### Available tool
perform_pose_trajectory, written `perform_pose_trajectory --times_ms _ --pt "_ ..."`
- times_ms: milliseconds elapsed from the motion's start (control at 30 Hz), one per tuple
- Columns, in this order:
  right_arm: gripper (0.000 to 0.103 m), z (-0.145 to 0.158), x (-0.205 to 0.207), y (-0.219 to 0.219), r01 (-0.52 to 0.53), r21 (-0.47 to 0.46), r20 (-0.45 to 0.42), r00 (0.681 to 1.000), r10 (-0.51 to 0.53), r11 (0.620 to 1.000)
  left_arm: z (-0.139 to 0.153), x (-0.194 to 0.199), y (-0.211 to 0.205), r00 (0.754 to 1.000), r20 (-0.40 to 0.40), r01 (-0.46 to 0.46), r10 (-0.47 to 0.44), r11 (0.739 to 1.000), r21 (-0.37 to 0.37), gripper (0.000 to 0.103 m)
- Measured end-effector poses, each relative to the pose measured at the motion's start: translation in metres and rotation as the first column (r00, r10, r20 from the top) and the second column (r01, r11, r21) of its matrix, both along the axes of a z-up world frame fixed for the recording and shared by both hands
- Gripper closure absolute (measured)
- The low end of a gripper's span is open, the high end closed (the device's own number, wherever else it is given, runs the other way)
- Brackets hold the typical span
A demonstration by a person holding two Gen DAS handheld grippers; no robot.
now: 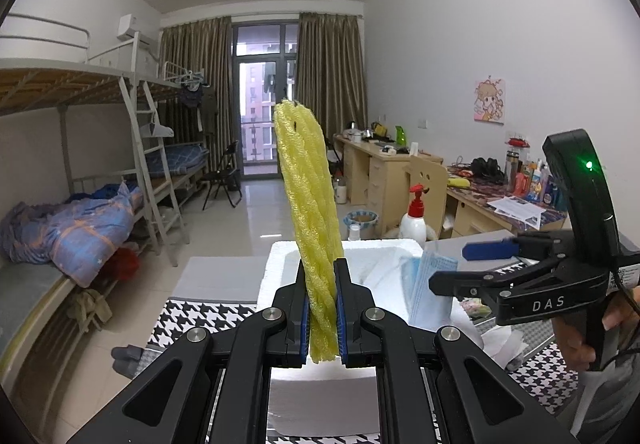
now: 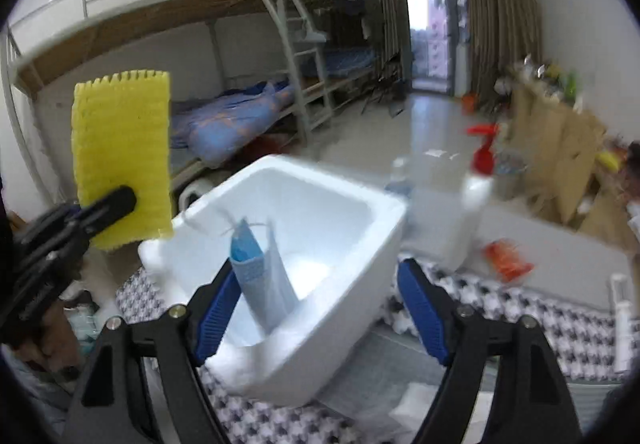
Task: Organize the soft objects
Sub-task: 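Lower the blue mask into the foam box and open the right gripper, then lower the yellow net into the foam box and open the left gripper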
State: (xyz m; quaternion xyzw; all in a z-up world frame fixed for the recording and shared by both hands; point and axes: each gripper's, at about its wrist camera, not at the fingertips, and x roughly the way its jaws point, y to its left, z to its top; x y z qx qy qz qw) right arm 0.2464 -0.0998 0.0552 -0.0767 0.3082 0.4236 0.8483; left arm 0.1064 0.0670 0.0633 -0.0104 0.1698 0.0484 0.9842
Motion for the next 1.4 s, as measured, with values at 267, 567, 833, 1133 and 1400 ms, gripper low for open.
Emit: perform_pose_trajectory --times_ms 267,567,833,1133,1400 --pt "0.021 0.000 -0.007 0.002 -0.012 -0.018 0.029 1.000 0.012 1.000 0.001 0.004 0.000 1.000 -0.008 0.030 -0.030 1.000 -0.004 0.092" --pt "0.021 -0.003 -0.009 0.000 -0.008 -0.033 0.039 0.999 0.009 0.999 -0.002 0.013 -0.002 0.996 -0.033 0.078 -0.079 0.997 -0.023 0.092" --pt "0.020 -0.003 -0.009 0.002 -0.006 -0.046 0.045 0.999 0.008 0.999 -0.004 0.022 -0.006 0.993 -0.056 0.102 -0.102 0.995 -0.009 0.092" --pt "0.020 -0.009 -0.007 0.001 -0.006 -0.057 0.049 0.999 0.008 0.998 -0.011 0.037 -0.009 0.989 -0.099 0.114 -0.114 0.994 -0.007 0.091" --pt "0.020 -0.013 -0.009 0.001 -0.014 -0.069 0.059 0.998 0.018 0.998 -0.010 0.037 -0.002 0.991 -0.097 0.093 -0.094 0.995 -0.020 0.022"
